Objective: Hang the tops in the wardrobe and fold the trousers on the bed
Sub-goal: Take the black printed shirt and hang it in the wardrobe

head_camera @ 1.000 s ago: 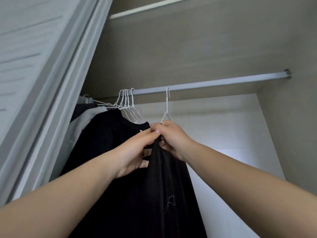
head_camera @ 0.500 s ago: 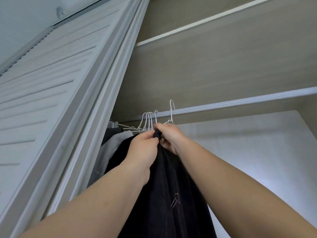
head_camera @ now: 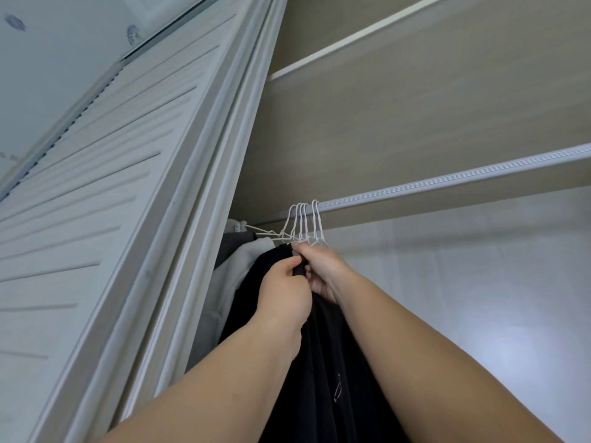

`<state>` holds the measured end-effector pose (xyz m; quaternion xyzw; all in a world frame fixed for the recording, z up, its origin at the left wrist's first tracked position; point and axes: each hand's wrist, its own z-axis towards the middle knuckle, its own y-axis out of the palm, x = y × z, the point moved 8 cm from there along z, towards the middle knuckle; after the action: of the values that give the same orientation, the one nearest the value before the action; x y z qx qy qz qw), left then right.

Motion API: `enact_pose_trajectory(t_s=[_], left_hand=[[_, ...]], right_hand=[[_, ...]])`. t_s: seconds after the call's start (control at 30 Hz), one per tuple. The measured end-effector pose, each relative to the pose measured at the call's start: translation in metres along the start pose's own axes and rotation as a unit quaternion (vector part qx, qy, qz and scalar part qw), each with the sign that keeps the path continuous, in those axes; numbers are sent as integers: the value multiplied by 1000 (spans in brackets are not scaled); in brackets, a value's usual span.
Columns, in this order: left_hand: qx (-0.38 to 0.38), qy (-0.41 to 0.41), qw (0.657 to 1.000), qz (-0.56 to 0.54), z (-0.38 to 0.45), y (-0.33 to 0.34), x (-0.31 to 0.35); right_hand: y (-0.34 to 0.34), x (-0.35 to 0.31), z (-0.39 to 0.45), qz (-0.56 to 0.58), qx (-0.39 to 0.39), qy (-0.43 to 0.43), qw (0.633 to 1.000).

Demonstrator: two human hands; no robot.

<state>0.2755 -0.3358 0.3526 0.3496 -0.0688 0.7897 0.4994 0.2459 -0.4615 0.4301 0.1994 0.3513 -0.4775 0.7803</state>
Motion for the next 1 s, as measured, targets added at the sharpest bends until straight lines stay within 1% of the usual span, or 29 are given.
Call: enact_pose_trajectory(t_s=[0.17, 0.27, 0.37, 0.57, 0.7, 0.77, 0.9, 1.0], left_hand=[[-3, 5, 1000, -14, -4, -1, -1], [-2, -2, 1000, -27, -15, -7, -3], [-6, -12, 1000, -13, -34, -16, -8], [-17, -58, 997, 47, -89, -36, -24], [1, -97, 993, 73, -129, -58, -32], [10, -120, 990, 69, -156, -70, -37], [32, -172, 982, 69, -217, -98, -46], [53, -206, 972, 97, -266, -120, -47]], right_hand=[[-6, 0, -13, 4, 15, -38, 999], [-19, 2, -37, 20, 30, -72, 997], [-35, 11, -71, -4, 41, -86, 995], [-35, 33, -162, -48, -55, -47, 996], [-25, 48, -220, -29, -126, 4, 992], [-19, 57, -249, -27, -161, 33, 986], [-6, 77, -307, 0, -203, 84, 976], [9, 94, -349, 16, -233, 121, 965]])
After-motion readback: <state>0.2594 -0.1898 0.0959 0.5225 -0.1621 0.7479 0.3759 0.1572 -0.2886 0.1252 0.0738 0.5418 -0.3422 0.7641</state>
